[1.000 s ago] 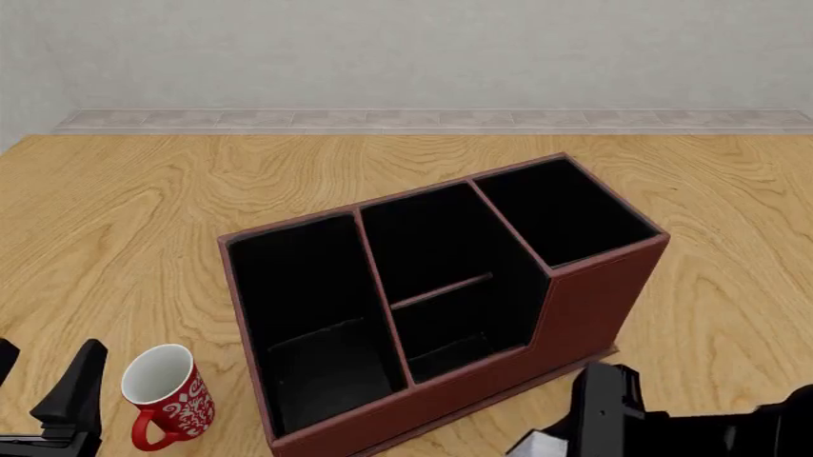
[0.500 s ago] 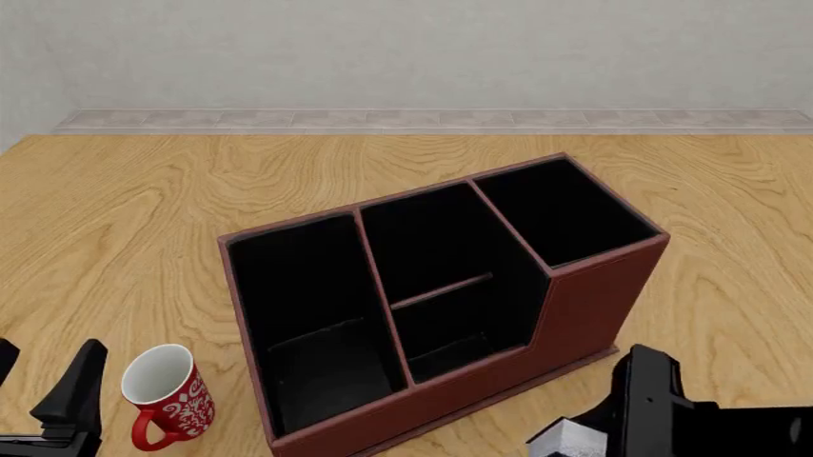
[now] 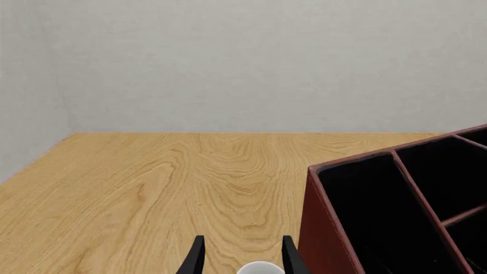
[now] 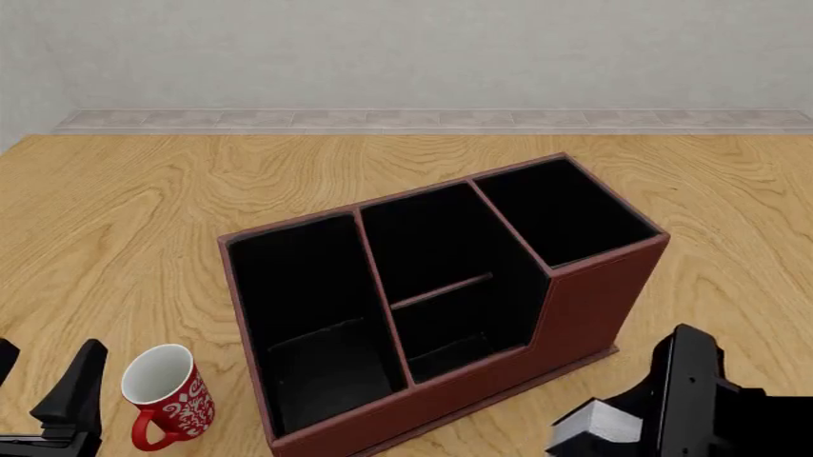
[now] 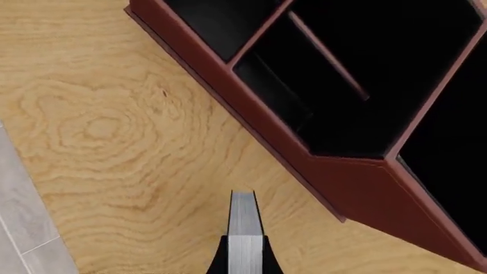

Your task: Pick up the book and place it in the right compartment of the caddy.

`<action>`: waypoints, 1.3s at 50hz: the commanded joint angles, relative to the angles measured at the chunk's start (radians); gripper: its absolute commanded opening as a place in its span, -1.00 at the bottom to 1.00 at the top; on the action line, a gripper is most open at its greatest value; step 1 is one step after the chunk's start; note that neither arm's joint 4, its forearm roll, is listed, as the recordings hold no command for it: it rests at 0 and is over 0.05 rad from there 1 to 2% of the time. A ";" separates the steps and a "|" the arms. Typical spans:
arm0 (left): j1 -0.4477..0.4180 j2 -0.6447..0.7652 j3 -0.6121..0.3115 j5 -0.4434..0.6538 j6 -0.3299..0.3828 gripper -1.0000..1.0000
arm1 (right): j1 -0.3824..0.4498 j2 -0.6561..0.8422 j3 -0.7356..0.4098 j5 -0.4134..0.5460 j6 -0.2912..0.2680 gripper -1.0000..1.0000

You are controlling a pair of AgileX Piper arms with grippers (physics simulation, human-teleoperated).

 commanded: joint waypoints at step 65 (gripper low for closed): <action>0.001 0.000 0.002 -0.001 0.000 1.00 | -0.085 -0.018 -0.451 0.249 -0.117 -1.00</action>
